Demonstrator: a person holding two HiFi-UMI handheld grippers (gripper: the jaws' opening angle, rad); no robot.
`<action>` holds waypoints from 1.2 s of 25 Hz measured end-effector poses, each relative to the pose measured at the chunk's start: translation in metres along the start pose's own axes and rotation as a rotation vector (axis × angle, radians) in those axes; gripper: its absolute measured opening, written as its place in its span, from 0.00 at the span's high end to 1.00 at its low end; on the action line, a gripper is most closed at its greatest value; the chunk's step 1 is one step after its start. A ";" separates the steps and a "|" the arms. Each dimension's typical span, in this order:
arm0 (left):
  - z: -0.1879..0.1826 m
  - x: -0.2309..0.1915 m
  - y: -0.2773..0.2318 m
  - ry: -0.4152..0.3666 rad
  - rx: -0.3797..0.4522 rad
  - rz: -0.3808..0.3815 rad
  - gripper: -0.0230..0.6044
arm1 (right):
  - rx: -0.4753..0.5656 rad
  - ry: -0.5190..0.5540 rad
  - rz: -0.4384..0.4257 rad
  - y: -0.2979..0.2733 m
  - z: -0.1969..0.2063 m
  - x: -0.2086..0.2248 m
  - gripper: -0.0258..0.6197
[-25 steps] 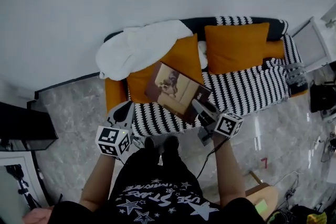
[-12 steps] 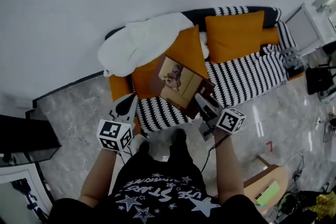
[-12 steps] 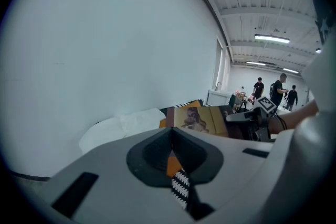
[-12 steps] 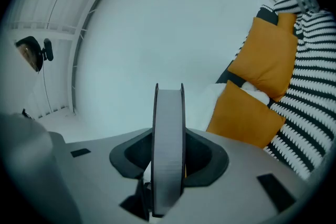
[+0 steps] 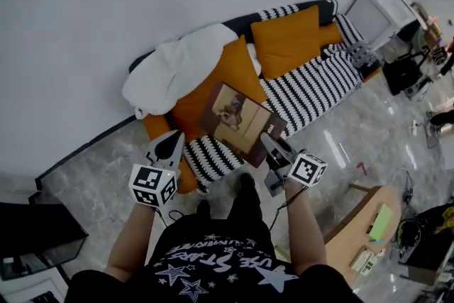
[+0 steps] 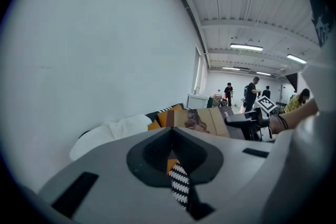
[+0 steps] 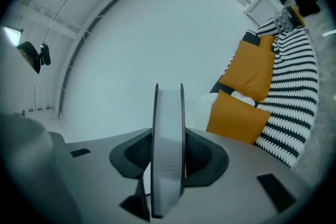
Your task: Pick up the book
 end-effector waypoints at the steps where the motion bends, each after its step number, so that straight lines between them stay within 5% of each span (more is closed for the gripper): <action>1: 0.002 -0.001 0.006 -0.004 -0.002 0.022 0.95 | 0.019 0.000 0.017 0.005 0.007 -0.006 0.72; 9: 0.021 0.013 0.029 -0.022 -0.055 0.166 0.95 | 0.144 -0.008 0.124 0.059 0.045 -0.052 0.72; 16: 0.038 0.049 0.025 -0.038 -0.070 0.226 0.95 | 0.176 -0.049 0.171 0.111 0.070 -0.045 0.72; 30: 0.054 0.185 0.128 -0.071 -0.040 0.273 0.95 | 0.290 -0.012 0.181 0.272 0.108 -0.098 0.72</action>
Point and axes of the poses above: the fingertips, and each gripper's own axes: y backward along the fingers, x to its right, z out of its underside, the point moved 4 cm from there along y, backward along the fingers, and after that the axes turned 3 degrees about y, right-handed, at the moved point
